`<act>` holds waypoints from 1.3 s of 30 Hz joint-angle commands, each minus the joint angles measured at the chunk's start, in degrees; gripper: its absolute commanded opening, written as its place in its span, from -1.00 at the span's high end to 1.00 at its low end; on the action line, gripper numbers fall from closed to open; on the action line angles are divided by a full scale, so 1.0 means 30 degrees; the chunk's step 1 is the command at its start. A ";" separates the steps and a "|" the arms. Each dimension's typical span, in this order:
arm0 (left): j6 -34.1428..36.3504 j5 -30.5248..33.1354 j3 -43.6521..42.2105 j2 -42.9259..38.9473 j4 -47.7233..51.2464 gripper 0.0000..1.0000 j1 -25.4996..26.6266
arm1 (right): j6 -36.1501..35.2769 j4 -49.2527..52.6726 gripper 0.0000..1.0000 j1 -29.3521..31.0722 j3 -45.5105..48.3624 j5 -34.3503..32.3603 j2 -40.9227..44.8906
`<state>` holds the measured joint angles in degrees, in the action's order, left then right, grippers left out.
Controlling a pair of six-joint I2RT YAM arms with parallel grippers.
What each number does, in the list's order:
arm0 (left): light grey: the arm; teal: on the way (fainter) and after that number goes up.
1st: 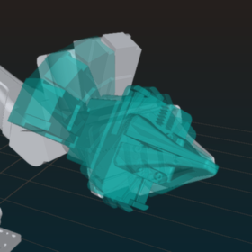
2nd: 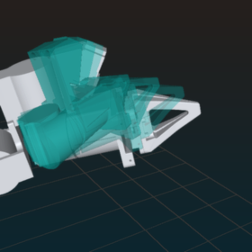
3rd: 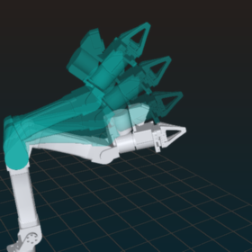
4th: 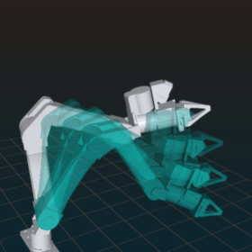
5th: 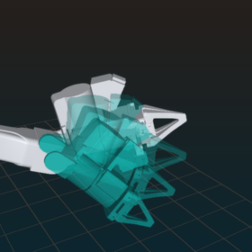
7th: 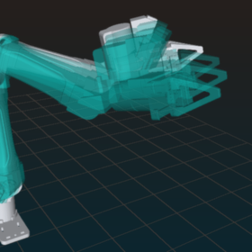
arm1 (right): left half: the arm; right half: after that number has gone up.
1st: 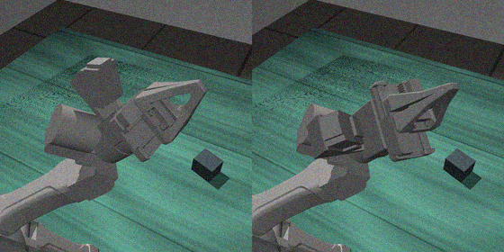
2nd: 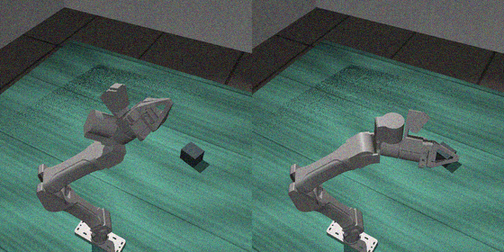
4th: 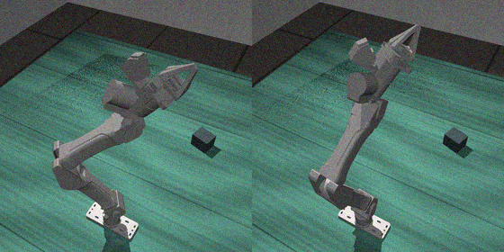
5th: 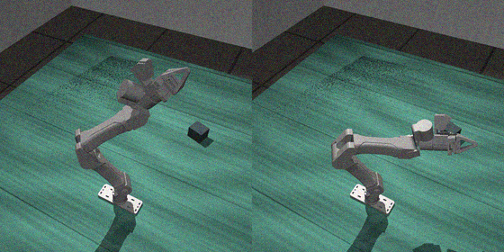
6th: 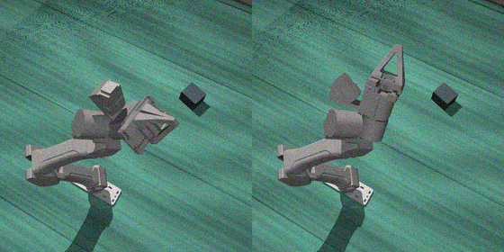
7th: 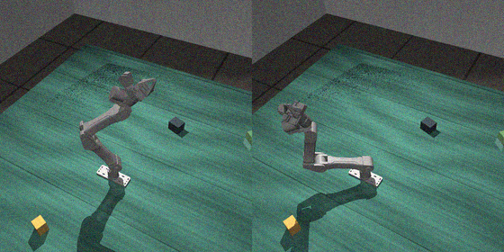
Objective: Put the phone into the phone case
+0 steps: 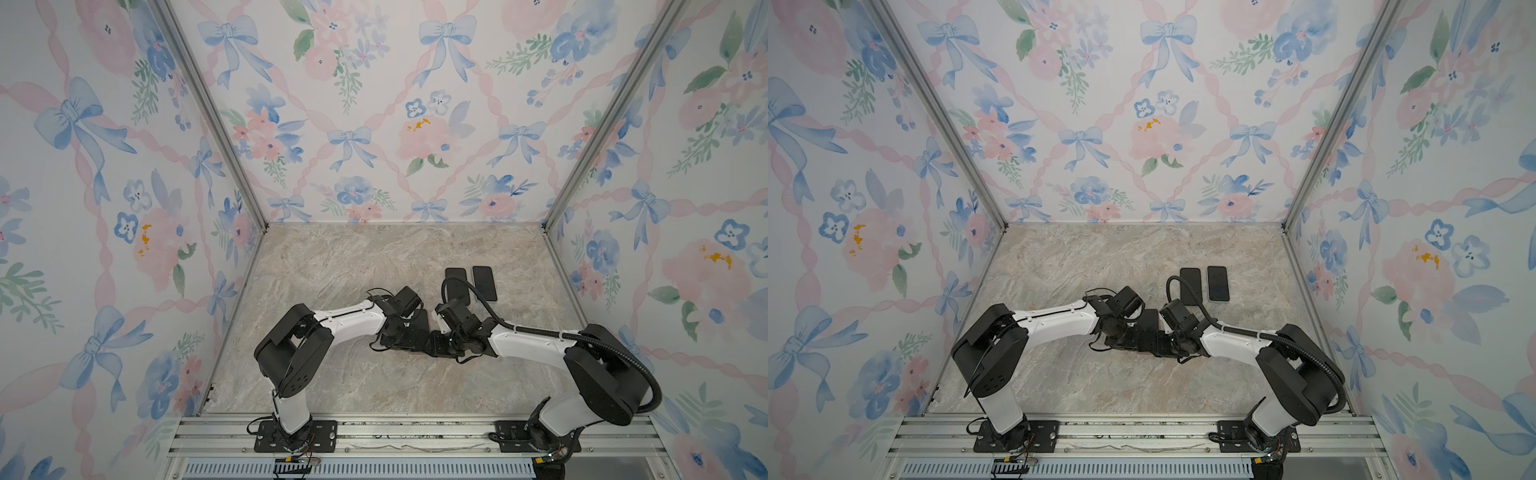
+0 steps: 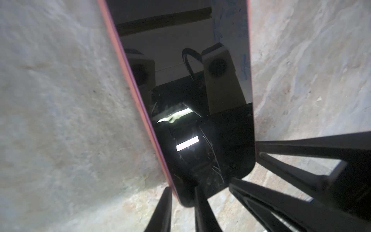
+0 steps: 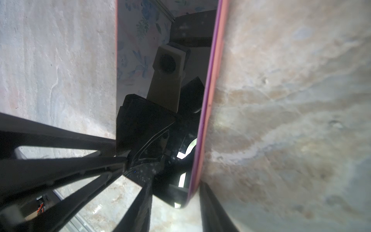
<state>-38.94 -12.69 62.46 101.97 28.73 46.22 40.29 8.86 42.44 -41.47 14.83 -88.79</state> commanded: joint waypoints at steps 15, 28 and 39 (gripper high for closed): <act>0.0527 0.0882 -0.0169 0.1897 0.0948 0.77 0.0151 | 0.0281 -0.0928 0.20 0.0683 -0.0522 0.0506 -0.1369; 0.0499 0.1148 -0.0031 0.2469 0.0883 0.86 0.0136 | 0.0192 -0.1138 0.14 0.0899 -0.0589 0.0608 -0.1120; 0.0444 0.1292 -0.0093 0.1750 0.0910 0.86 0.0099 | -0.0295 0.0215 0.14 0.0921 -0.1092 -0.0146 -0.0736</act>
<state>-38.52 -10.24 64.99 104.22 30.33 46.04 40.93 9.87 43.38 -43.11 14.22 -89.91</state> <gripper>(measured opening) 0.069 0.431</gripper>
